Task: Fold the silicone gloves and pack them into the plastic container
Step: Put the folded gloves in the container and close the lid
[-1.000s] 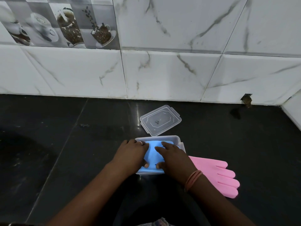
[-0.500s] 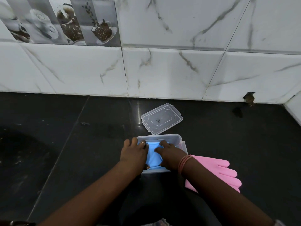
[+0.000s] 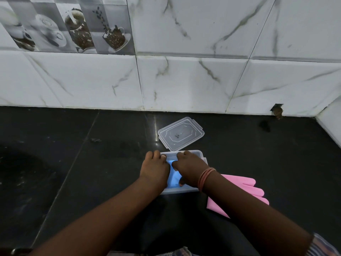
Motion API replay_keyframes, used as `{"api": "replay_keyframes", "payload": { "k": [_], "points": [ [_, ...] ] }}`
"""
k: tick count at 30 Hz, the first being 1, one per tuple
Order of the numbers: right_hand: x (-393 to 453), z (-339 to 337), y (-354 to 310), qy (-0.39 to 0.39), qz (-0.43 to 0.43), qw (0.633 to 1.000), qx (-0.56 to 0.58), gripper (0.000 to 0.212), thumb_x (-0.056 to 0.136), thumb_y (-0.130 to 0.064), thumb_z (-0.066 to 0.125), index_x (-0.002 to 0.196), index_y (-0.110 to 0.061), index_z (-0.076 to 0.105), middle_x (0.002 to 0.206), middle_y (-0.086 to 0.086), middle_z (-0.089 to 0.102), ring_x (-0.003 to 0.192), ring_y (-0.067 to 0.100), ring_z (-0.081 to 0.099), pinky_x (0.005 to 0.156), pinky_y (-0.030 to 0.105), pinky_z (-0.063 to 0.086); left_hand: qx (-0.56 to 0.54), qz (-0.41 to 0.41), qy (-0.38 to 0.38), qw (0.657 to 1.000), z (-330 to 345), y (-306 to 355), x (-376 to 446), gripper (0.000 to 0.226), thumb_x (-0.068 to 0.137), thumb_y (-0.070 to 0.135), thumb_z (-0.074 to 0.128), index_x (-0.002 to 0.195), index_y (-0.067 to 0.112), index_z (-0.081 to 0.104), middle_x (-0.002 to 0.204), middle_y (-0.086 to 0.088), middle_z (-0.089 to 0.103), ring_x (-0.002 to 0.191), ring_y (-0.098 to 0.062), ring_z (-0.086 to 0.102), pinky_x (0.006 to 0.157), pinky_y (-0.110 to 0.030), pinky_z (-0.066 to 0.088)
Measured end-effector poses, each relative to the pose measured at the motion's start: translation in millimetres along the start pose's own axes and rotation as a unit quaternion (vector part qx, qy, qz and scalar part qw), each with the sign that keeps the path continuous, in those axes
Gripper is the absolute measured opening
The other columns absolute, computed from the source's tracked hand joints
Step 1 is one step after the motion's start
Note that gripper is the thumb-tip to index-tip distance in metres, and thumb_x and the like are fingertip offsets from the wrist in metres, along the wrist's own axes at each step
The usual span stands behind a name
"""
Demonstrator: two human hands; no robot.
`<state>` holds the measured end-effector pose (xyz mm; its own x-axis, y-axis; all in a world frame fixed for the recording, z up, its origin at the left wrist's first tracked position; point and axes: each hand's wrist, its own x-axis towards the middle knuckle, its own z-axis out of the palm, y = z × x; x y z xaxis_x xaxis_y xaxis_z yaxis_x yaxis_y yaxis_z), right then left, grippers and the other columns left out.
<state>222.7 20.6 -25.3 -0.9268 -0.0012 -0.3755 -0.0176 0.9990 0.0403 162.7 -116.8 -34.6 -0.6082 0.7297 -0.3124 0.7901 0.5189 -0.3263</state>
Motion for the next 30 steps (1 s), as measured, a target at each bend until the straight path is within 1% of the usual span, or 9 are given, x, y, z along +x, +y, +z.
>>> {"api": "replay_keyframes", "payload": {
  "k": [2, 4, 6, 12, 16, 19, 23, 26, 30],
  "points": [
    [0.0, -1.2, -2.6, -0.067, 0.041, 0.996, 0.042, 0.051, 0.084, -0.026, 0.077, 0.127, -0.008, 0.057, 0.131, 0.017, 0.057, 0.119, 0.033, 0.057, 0.101, 0.04, 0.046, 0.017, -0.009, -0.019, 1.0, -2.4, 0.0, -2.5, 0.041, 0.088, 0.049, 0.066, 0.122, 0.025, 0.068, 0.124, 0.001, 0.06, 0.121, -0.028, 0.044, 0.101, -0.039, 0.03],
    [0.8, -1.3, -3.5, -0.128, 0.077, 0.988, 0.042, 0.05, 0.091, -0.026, 0.07, 0.134, -0.005, 0.055, 0.137, 0.018, 0.057, 0.124, 0.032, 0.057, 0.105, 0.038, 0.044, 0.045, -0.01, -0.045, 0.998, -2.0, 2.1, -3.1, 0.038, 0.089, 0.047, 0.066, 0.121, 0.028, 0.069, 0.123, 0.003, 0.062, 0.121, -0.026, 0.044, 0.102, -0.039, 0.029],
    [2.2, -1.6, -4.3, -0.149, 0.084, 0.985, 0.026, 0.05, 0.096, -0.029, 0.064, 0.138, -0.004, 0.053, 0.14, 0.016, 0.056, 0.128, 0.031, 0.054, 0.107, 0.036, 0.042, 0.069, -0.001, -0.054, 0.996, -1.3, 5.3, -1.3, 0.038, 0.092, 0.046, 0.063, 0.125, 0.028, 0.068, 0.126, 0.003, 0.061, 0.122, -0.026, 0.044, 0.103, -0.039, 0.029],
    [13.2, 15.5, -12.7, -0.137, 0.117, 0.984, -0.008, 0.048, 0.101, -0.03, 0.052, 0.142, -0.006, 0.045, 0.141, 0.018, 0.046, 0.13, 0.037, 0.046, 0.108, 0.044, 0.039, 0.093, -0.02, -0.047, 0.994, 4.9, 14.6, 5.7, 0.038, 0.098, 0.04, 0.055, 0.133, 0.028, 0.064, 0.131, 0.002, 0.058, 0.126, -0.027, 0.041, 0.104, -0.04, 0.03],
    [17.5, 16.9, -2.5, -0.092, 0.188, 0.97, 0.122, 0.07, 0.092, -0.018, 0.065, 0.148, 0.001, 0.028, 0.147, 0.029, 0.033, 0.128, 0.04, 0.05, 0.107, 0.042, 0.043, 0.05, -0.05, -0.024, 0.997, 5.7, 4.1, 16.2, 0.039, 0.097, 0.036, 0.056, 0.134, 0.026, 0.064, 0.134, 0.001, 0.056, 0.129, -0.03, 0.04, 0.105, -0.04, 0.031],
    [18.0, 11.0, 4.6, -0.053, 0.172, 0.972, 0.149, 0.063, 0.091, -0.018, 0.065, 0.146, -0.005, 0.037, 0.145, 0.023, 0.041, 0.125, 0.036, 0.055, 0.106, 0.042, 0.045, 0.028, -0.055, -0.016, 0.998, 1.2, -2.8, 24.1, 0.04, 0.095, 0.035, 0.059, 0.133, 0.022, 0.065, 0.135, 0.0, 0.056, 0.129, -0.03, 0.041, 0.104, -0.041, 0.032],
    [13.0, 2.8, -4.9, -0.034, 0.132, 0.989, 0.054, 0.034, 0.097, -0.017, 0.058, 0.13, -0.007, 0.058, 0.132, 0.014, 0.061, 0.121, 0.032, 0.059, 0.103, 0.042, 0.047, 0.017, -0.056, -0.011, 0.998, 2.1, -4.6, 26.7, 0.041, 0.094, 0.035, 0.061, 0.132, 0.022, 0.065, 0.135, 0.0, 0.056, 0.128, -0.03, 0.041, 0.104, -0.04, 0.032],
    [9.6, -3.6, -4.4, -0.087, 0.131, 0.985, 0.072, 0.038, 0.099, -0.019, 0.054, 0.134, -0.003, 0.055, 0.137, 0.016, 0.058, 0.126, 0.035, 0.055, 0.109, 0.043, 0.043, 0.028, -0.057, -0.024, 0.998, 1.0, -2.7, 28.1, 0.046, 0.092, 0.039, 0.063, 0.136, 0.023, 0.062, 0.138, -0.001, 0.053, 0.13, -0.03, 0.04, 0.105, -0.04, 0.032],
    [10.4, -18.6, 11.5, -0.128, 0.134, 0.973, 0.139, 0.038, 0.098, -0.021, 0.057, 0.133, -0.008, 0.058, 0.139, 0.012, 0.058, 0.128, 0.032, 0.054, 0.103, 0.041, 0.044, 0.037, -0.059, -0.034, 0.997, -2.8, 0.8, 30.0, 0.048, 0.093, 0.04, 0.062, 0.138, 0.024, 0.06, 0.141, 0.0, 0.051, 0.131, -0.029, 0.039, 0.105, -0.04, 0.032]
  ]
}}
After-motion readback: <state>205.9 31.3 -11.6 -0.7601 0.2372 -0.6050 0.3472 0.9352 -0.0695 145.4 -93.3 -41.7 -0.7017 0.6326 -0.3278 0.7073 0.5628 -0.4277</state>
